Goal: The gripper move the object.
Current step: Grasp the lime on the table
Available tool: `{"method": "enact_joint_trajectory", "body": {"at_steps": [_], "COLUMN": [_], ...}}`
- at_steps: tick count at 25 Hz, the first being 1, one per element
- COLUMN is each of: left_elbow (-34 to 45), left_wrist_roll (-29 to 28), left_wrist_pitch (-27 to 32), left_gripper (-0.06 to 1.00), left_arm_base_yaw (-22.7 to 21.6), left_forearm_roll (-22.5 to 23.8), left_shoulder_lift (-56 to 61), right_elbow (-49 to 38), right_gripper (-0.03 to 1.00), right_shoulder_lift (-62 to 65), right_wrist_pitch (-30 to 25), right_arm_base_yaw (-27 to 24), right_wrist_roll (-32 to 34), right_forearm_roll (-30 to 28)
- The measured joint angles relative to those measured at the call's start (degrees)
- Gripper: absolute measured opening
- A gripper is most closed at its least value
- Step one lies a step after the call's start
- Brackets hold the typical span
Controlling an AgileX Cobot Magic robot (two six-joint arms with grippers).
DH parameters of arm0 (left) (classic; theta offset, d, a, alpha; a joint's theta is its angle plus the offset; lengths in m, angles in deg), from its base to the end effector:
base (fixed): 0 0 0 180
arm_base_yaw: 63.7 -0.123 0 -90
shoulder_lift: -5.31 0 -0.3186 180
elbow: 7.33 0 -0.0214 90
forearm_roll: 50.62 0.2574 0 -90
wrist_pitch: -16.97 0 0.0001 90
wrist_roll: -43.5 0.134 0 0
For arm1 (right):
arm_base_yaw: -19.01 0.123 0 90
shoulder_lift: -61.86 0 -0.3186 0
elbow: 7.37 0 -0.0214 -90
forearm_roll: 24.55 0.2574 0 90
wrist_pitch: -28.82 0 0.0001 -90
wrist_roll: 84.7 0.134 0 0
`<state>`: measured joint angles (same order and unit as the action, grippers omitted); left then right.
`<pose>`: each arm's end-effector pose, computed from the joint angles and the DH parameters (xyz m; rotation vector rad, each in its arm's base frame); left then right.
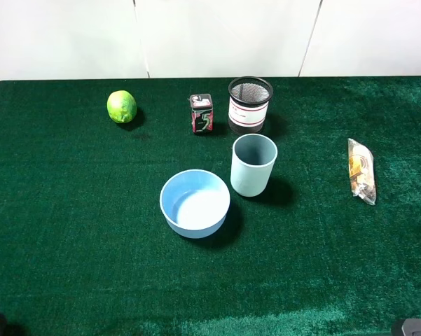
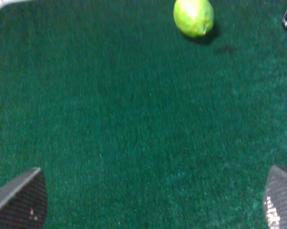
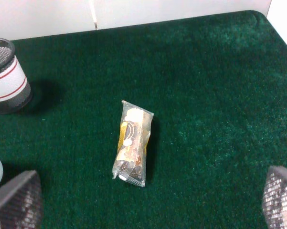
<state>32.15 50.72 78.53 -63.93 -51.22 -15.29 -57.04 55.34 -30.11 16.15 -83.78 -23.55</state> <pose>0.0282 -0.0011 0.3117 0.1296 2.1197 0.0643 0.0068 0.0017 0.2632 0.0658 2.0080 -0.0009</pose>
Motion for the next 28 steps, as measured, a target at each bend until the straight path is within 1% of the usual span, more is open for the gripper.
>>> {"method": "enact_joint_trajectory", "body": {"at_steps": [13, 18, 22, 25, 28], "left_elbow": [-13.0, -16.6, -19.2, -20.8, -22.5], "left_wrist_roll": [0.0, 0.0, 0.0, 0.0, -0.3], "left_wrist_pitch": [-0.1, -0.3, -1.6, -3.0, -4.9], "left_gripper": [0.91, 0.91, 0.91, 0.91, 0.91], "left_arm_base_yaw": [0.0, 0.0, 0.0, 1.2, 3.3], "left_forearm_roll": [-0.2, -0.5, -1.2, -1.2, -0.9], "left_shoulder_lift": [-29.7, -38.4, -44.7, -49.2, -53.8], "right_elbow": [0.0, 0.0, 0.0, 0.0, 0.0], "right_gripper": [0.69, 0.69, 0.69, 0.69, 0.69], "right_shoulder_lift": [0.0, 0.0, 0.0, 0.0, 0.0], "right_wrist_pitch": [0.0, 0.0, 0.0, 0.0, 0.0], "right_arm_base_yaw": [0.0, 0.0, 0.0, 0.0, 0.0], "right_wrist_roll": [0.0, 0.0, 0.0, 0.0, 0.0], "right_forearm_roll": [0.0, 0.0, 0.0, 0.0, 0.0]}}
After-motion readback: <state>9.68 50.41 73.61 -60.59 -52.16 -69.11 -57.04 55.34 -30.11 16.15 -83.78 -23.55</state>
